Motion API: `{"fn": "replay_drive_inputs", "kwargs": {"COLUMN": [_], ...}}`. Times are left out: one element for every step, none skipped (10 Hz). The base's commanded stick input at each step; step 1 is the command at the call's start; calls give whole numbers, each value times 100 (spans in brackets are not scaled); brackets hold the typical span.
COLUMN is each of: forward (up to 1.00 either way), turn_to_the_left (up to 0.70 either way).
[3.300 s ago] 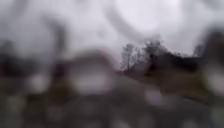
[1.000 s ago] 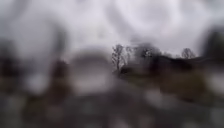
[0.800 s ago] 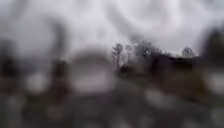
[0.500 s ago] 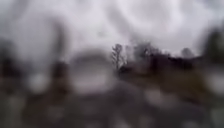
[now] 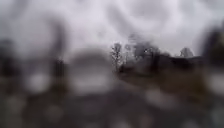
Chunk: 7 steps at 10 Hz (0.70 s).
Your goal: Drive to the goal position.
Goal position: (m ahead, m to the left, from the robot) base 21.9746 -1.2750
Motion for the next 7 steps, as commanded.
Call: {"fn": "replay_drive_inputs", "kwargs": {"forward": [85, 85, 85, 85, 85, 85, 85], "turn_to_the_left": [0, 0, 0, 0, 0, 0, 0]}}
